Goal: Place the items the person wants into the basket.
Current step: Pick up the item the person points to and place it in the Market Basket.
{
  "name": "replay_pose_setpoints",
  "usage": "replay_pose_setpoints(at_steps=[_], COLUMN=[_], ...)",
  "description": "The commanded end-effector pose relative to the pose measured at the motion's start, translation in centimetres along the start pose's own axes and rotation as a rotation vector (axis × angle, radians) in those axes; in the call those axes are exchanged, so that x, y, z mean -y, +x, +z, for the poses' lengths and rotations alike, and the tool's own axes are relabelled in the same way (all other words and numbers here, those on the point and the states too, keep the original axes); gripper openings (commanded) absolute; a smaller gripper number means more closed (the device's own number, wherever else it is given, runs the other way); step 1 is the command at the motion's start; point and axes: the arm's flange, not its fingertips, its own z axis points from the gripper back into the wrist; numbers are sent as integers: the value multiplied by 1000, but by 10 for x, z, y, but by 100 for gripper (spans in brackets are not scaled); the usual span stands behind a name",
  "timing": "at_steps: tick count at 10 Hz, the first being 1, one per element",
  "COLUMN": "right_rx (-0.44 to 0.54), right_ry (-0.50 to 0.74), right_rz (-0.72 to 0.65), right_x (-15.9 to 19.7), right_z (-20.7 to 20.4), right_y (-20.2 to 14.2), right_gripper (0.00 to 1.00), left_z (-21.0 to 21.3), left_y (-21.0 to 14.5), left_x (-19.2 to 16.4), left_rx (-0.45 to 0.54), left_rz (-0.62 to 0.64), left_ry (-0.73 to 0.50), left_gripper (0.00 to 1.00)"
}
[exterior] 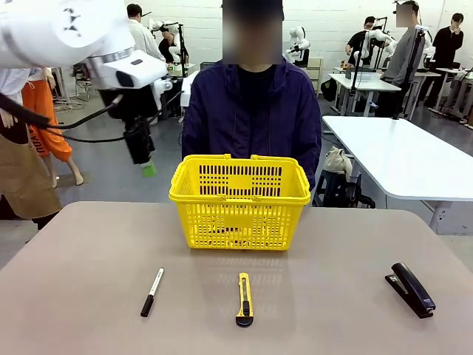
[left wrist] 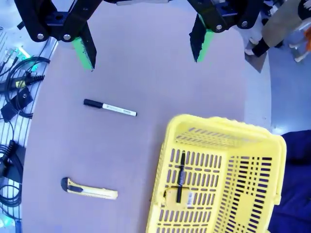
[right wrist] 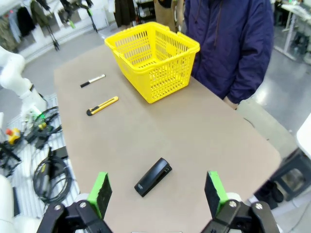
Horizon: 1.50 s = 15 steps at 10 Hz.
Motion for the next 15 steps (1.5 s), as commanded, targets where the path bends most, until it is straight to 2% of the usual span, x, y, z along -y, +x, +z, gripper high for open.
replay_pose_setpoints(at_steps=[1, 3, 4, 12, 13, 15], right_rx=[42, 42, 42, 42, 42, 42], right_ry=[0, 0, 0, 0, 0, 0], right_rz=[17, 17, 17, 17, 17, 17], right_x=[2, 2, 2, 2, 2, 2], right_z=[0, 0, 0, 0, 0, 0], right_y=[1, 1, 1, 1, 1, 1], right_gripper=[100, 100, 100, 100, 100, 100], left_z=[-5, -12, -2, -4, 6, 59], left_y=[-10, -11, -12, -10, -36, -106], left_x=[3, -7, 2, 1, 19, 25], left_rx=[48, 36, 9, 12, 107, 315], left_rz=[-4, 28, 10, 4, 13, -83], left_ry=[8, -19, 2, -1, -47, -178], left_gripper=[100, 100, 100, 100, 100, 100])
